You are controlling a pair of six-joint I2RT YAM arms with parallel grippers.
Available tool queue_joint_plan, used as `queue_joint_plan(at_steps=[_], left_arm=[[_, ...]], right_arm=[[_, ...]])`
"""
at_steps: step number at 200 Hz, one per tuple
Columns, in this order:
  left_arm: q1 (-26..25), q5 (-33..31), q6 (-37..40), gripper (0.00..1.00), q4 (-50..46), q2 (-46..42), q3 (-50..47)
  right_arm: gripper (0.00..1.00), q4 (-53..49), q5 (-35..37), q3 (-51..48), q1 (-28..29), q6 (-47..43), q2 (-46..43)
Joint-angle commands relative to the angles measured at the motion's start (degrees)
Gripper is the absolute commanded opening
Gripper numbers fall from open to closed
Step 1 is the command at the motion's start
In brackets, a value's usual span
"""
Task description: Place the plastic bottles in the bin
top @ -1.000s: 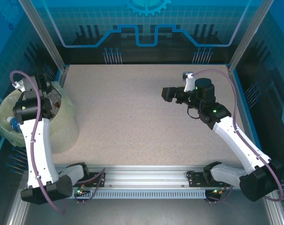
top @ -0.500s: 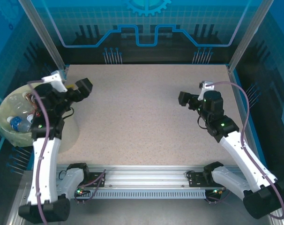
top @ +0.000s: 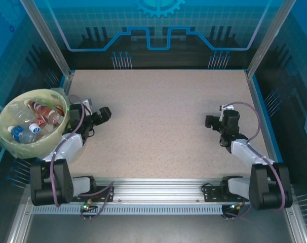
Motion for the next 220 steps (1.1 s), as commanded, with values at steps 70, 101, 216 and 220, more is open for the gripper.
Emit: queue_joint_plan(at_steps=[70, 101, 216, 220], left_arm=[[-0.36, -3.11, 8.93, 0.99, 33.16, 11.28, -7.69], [-0.43, 2.85, 11.15, 0.99, 37.54, 12.12, -9.40], [-8.97, -18.31, 14.80, 0.99, 47.30, 16.47, -12.95], [-8.97, -18.39, 14.80, 0.99, 47.29, 16.51, -12.95]], right_arm=[[1.00, 27.02, -9.78, -2.72, 0.99, -9.46, 11.62], [1.00, 30.00, -9.99, -2.94, 2.28, -11.24, 14.88], [1.00, 30.09, -9.57, -2.63, 1.59, -10.09, 15.74], [1.00, 30.09, -9.57, -2.63, 1.64, -10.11, 15.75]])
